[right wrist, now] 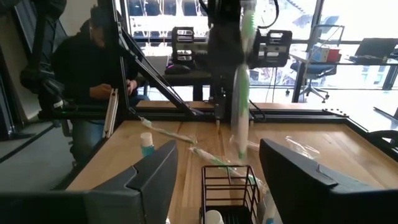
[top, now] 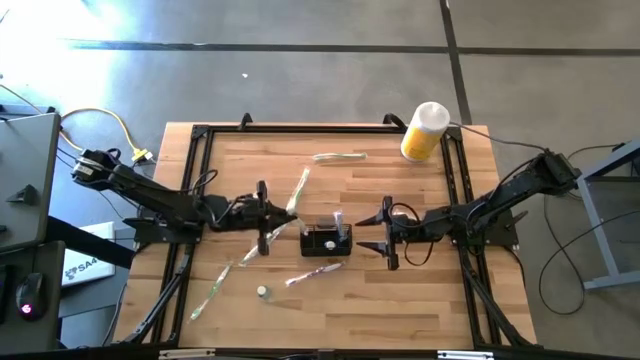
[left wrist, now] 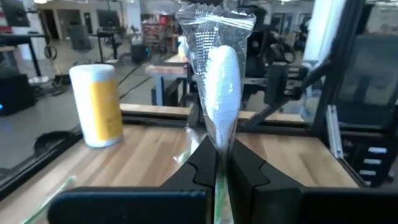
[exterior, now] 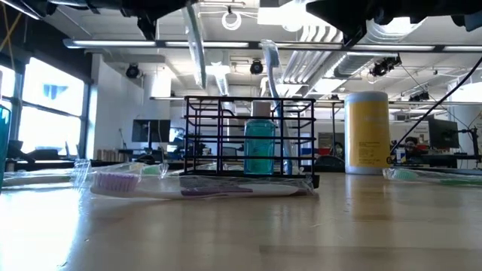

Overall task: Pick & Place toothbrushing station
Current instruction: Put the green toothbrush into the black wire organizer

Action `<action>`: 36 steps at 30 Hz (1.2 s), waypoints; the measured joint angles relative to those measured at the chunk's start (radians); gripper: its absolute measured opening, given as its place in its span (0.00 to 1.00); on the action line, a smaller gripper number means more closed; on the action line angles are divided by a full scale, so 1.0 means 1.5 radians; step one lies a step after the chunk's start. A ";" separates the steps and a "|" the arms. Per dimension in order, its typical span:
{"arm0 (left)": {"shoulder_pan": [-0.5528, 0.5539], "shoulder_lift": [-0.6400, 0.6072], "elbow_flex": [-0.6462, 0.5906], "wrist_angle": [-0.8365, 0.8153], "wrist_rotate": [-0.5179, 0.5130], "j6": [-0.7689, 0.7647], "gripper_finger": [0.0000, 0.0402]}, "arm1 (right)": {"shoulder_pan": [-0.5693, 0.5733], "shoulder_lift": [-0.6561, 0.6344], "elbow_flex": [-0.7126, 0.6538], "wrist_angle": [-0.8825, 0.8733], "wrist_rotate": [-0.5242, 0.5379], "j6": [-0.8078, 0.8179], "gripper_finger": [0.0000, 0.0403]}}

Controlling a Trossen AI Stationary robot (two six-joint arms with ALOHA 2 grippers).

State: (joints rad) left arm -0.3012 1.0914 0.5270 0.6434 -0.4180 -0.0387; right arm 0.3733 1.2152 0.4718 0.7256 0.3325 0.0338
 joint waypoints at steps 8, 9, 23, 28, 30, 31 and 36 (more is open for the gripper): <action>0.000 0.049 0.001 0.032 -0.028 -0.028 0.02 | 0.000 0.000 0.000 -0.010 -0.014 -0.001 0.44; 0.000 0.056 0.001 0.035 -0.028 -0.029 0.02 | 0.000 0.000 0.000 -0.010 -0.016 -0.001 0.44; 0.001 0.129 0.002 0.054 -0.058 -0.048 0.02 | 0.000 0.000 0.000 -0.017 -0.019 -0.002 0.43; 0.001 0.148 0.002 0.059 -0.059 -0.054 0.02 | 0.000 0.000 0.000 -0.018 -0.019 -0.002 0.43; 0.001 0.159 0.002 0.063 -0.059 -0.055 0.02 | 0.000 0.000 0.000 -0.019 -0.019 -0.002 0.42; 0.001 0.165 0.002 0.067 -0.059 -0.056 0.02 | 0.000 0.000 0.000 -0.018 -0.019 -0.002 0.42; 0.001 0.200 0.002 0.083 -0.059 -0.070 0.02 | 0.000 0.000 0.000 -0.018 -0.019 -0.002 0.42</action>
State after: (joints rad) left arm -0.3004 1.3912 0.5297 0.7681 -0.5072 -0.1437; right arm 0.3733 1.2152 0.4721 0.6979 0.3042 0.0303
